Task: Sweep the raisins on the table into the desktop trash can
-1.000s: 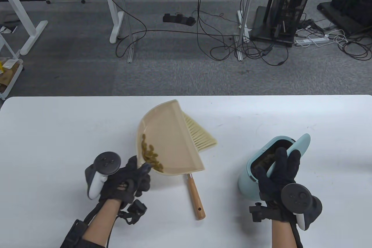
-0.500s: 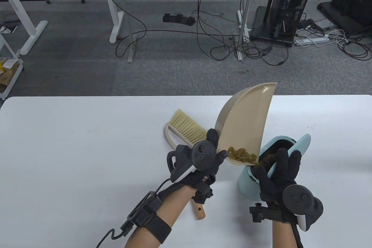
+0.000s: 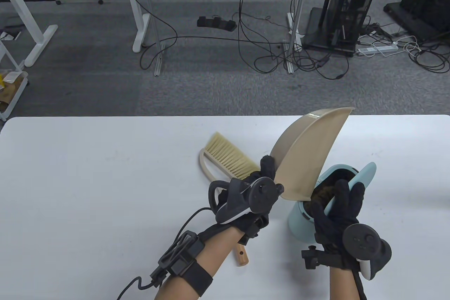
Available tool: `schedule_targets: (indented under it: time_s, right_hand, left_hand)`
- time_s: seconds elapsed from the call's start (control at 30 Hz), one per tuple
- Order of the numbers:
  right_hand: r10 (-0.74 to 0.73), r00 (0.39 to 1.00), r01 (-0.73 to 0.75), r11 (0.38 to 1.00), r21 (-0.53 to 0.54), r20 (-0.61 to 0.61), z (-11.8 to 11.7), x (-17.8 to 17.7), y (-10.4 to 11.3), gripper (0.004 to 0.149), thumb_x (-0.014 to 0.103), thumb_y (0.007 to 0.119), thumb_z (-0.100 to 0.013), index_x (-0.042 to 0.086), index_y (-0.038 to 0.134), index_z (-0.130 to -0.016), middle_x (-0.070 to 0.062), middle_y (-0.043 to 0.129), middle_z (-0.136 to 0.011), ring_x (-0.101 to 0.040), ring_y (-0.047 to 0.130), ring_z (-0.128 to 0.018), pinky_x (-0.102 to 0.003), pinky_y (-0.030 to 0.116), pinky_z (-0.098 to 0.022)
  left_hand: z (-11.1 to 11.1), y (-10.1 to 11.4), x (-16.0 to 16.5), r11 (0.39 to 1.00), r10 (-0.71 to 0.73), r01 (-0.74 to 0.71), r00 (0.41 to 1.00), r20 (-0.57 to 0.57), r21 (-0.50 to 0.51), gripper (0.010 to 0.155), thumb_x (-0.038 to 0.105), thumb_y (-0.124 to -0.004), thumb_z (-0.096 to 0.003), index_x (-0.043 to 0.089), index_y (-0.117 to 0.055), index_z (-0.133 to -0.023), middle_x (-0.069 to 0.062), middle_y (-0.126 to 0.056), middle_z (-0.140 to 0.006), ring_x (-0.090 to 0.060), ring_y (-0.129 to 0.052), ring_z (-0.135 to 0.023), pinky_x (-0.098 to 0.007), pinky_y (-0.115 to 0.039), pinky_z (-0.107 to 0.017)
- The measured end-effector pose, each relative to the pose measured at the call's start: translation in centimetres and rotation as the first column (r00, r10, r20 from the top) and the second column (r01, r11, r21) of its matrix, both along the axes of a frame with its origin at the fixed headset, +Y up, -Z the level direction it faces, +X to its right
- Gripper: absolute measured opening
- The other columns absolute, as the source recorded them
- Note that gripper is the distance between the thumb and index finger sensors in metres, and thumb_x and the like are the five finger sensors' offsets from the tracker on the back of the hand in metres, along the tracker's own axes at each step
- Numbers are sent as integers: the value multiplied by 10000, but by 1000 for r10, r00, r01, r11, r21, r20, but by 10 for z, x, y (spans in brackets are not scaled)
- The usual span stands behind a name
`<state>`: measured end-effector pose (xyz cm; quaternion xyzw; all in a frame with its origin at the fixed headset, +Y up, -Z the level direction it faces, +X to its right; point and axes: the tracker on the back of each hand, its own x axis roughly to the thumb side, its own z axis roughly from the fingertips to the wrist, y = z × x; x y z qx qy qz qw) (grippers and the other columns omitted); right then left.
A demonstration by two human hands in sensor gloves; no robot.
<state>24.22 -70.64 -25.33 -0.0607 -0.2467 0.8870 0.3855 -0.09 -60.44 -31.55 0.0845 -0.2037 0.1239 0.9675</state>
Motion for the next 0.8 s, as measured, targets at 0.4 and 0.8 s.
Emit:
schedule_targets:
  time_s: [0.4,0.8]
  right_hand:
    - [5,1000,-5,1000,4,5,-1,-1,-1,768,607,646,-544,390,158,-1096,-183,4,-1122,-526,156,-1019,-679,348,-695]
    - [-4,1000,4,1000,8,6,-1,-1,-3,770,614,639,-547,396,148,-1100,-176,-1,-1125,-519,144,-1023,-681,336,-694]
  left_hand:
    - [2,-9,-90,996,86,-88,995,-54,-32,777,568,-654,-544,106,-331,-1078,13,-904,-722,8,-1030,-329,-323,-913,-278]
    - [6,-99,-262,880,205,-344,896,-393,-327,812,595,-656,-540,89,-320,-1080,-7,-926,-692,-2,-1038,-296,-321,-913,-250]
